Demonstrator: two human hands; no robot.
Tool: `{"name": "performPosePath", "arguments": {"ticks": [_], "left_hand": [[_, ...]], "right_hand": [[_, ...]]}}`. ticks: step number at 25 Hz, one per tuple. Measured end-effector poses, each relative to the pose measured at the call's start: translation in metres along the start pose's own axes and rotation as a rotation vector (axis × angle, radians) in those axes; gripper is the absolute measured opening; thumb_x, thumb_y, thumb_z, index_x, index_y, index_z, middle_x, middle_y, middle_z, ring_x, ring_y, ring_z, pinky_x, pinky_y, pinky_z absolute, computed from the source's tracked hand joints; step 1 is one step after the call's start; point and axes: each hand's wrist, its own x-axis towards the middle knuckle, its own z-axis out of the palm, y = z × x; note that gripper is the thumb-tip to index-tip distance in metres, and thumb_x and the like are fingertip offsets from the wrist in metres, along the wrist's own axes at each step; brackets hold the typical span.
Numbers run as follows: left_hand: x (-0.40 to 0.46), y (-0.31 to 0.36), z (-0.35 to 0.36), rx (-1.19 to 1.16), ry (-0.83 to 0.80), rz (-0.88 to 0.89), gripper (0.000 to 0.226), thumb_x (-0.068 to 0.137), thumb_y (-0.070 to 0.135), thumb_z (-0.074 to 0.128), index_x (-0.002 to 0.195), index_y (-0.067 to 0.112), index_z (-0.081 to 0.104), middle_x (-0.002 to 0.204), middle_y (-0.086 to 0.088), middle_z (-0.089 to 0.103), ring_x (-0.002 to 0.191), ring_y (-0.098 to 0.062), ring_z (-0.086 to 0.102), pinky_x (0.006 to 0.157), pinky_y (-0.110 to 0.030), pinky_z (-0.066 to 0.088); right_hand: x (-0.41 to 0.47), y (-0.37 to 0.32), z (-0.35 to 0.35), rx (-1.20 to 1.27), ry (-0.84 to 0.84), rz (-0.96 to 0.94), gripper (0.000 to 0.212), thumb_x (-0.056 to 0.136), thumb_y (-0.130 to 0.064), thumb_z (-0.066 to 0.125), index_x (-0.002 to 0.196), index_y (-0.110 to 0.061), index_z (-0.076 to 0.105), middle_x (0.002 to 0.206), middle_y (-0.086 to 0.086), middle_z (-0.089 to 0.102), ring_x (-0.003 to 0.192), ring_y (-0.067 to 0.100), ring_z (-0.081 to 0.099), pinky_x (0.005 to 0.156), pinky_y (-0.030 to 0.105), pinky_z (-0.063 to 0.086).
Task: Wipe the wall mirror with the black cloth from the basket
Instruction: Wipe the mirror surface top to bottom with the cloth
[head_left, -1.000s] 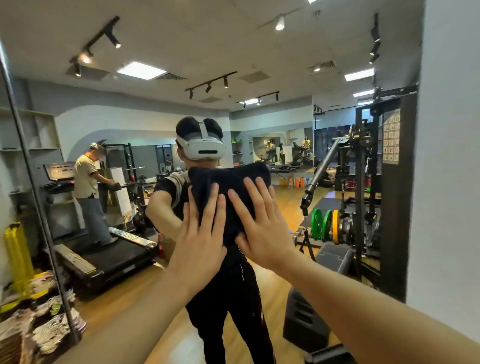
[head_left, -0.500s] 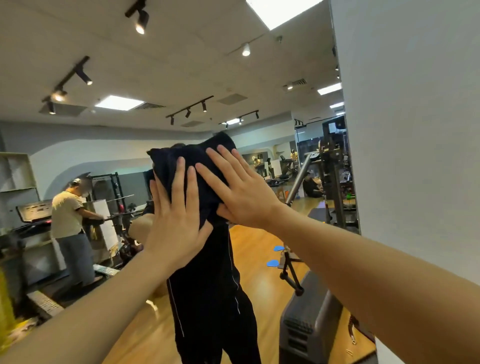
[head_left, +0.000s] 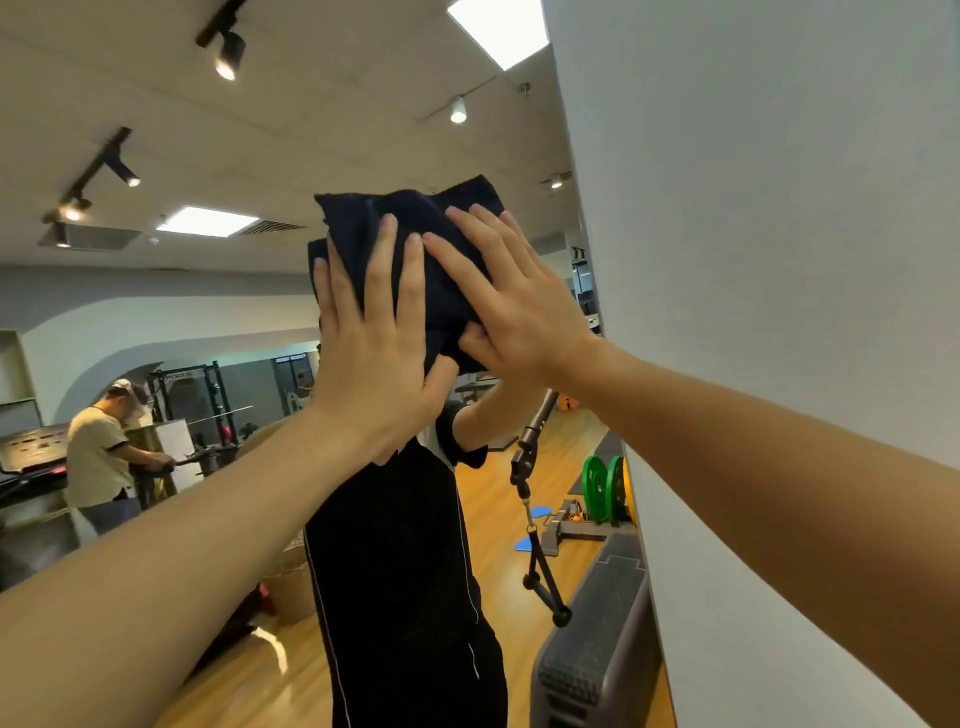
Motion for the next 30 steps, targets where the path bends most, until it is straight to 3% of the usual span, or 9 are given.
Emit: {"name": "performPosePath", "arguments": {"ticks": [8,16,20,24,30], "left_hand": [[0.045,0.054,0.021,0.006,0.008,0.047,0.093,0.09,0.055,0.037,0.165,0.007,0.009,0.172,-0.019,0.004,0.154,-0.056,0.001,0.127,-0.064,-0.003],[-0.003,0.096,0.04,0.003,-0.106,0.131,0.089,0.095,0.058,0.031,0.165,0.007,0.01,0.173,-0.018,0.002,0.156,-0.053,-0.002,0.127,-0.064,0.004],[-0.038,0.113,0.045,0.062,-0.212,0.197,0.091,0.092,0.047,0.054,0.163,0.005,0.016,0.17,-0.02,0.016,0.155,-0.055,0.001,0.126,-0.065,0.015],[-0.006,0.083,0.024,0.142,-0.254,0.273,0.08,0.102,0.041,0.044,0.164,0.005,0.008,0.171,-0.019,0.011,0.156,-0.052,-0.007,0.128,-0.061,0.003],[0.07,0.003,-0.034,0.191,-0.193,0.2,0.079,0.105,0.033,0.046,0.165,0.009,0.0,0.174,-0.012,-0.001,0.158,-0.044,-0.011,0.128,-0.055,-0.001]], "right_hand": [[-0.03,0.055,-0.02,0.011,0.024,0.127,0.067,0.09,-0.024,0.052,0.153,-0.002,0.046,0.156,0.029,0.042,0.148,0.047,0.036,0.121,0.061,0.033],[-0.113,0.03,-0.031,0.051,-0.042,0.303,0.07,0.09,-0.03,0.052,0.156,-0.01,0.036,0.162,0.026,0.031,0.154,0.045,0.027,0.115,0.065,0.039],[-0.158,-0.011,-0.033,0.085,-0.102,0.47,0.074,0.089,-0.03,0.049,0.159,-0.012,0.031,0.166,0.022,0.023,0.157,0.043,0.02,0.117,0.068,0.036],[-0.115,-0.026,-0.026,0.074,-0.077,0.627,0.071,0.091,-0.032,0.043,0.158,-0.011,0.034,0.165,0.022,0.024,0.155,0.044,0.02,0.121,0.068,0.028],[0.021,-0.04,-0.014,0.048,0.0,0.716,0.071,0.094,-0.039,0.039,0.161,-0.018,0.03,0.165,0.021,0.026,0.155,0.042,0.018,0.128,0.062,0.016]]}}
